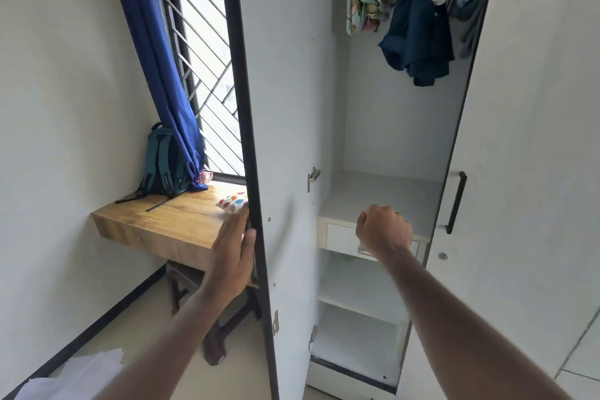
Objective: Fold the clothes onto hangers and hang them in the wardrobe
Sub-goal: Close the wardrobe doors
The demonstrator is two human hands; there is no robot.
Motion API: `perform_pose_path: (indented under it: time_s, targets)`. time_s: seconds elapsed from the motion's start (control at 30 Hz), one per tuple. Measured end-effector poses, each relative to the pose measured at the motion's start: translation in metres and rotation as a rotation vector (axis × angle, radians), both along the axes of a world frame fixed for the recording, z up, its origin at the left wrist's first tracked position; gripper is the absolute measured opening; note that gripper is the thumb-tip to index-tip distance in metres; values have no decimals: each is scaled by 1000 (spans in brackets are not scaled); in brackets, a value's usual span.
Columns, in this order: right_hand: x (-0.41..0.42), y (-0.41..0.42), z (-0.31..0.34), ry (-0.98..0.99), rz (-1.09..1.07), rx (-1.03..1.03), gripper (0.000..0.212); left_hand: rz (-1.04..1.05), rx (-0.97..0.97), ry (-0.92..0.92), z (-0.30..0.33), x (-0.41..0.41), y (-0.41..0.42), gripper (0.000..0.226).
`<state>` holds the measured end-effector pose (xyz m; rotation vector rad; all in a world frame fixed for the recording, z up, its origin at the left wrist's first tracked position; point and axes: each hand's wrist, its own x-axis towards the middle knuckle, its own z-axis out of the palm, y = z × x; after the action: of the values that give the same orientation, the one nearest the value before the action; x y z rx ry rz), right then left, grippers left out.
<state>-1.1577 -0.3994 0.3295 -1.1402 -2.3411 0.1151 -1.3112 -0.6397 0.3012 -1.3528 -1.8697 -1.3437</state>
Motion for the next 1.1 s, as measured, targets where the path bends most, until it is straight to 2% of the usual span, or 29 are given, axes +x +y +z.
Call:
perform_pose_path:
  time_s: [0.17, 0.27, 0.37, 0.47, 0.57, 0.7, 0.77, 0.83, 0.93, 1.1]
  targets:
    - [39, 24, 7, 56, -75, 11, 30, -134, -3, -7, -5, 41, 48, 43]
    - [66, 43, 11, 70, -131, 2, 31, -202, 30, -96, 1, 76, 84, 32]
    - [89, 61, 14, 88, -177, -3, 32, -207, 29, -211, 10, 109, 131, 32]
    - [110, 80, 16, 110, -215, -16, 31, -200, -25, -205, 17, 134, 181, 30]
    - [128, 100, 20, 101, -250, -31, 28, -243, -118, -185, 21, 144, 226, 32]
    - [144, 127, 22, 98, -257, -32, 35, -179, -149, -194, 27, 144, 270, 24]
    - [147, 139, 23, 94, -247, -24, 34, -201, -140, -253, 28, 141, 283, 21]
    - [147, 149, 24, 89, -235, -11, 32, -263, -141, -385, 26, 134, 293, 14]
    - [147, 163, 24, 95, -210, -3, 31, -258, -172, -488, 23, 127, 310, 27]
    - [143, 180, 19, 90, -162, -38, 20, -226, -198, -415, 22, 133, 335, 41]
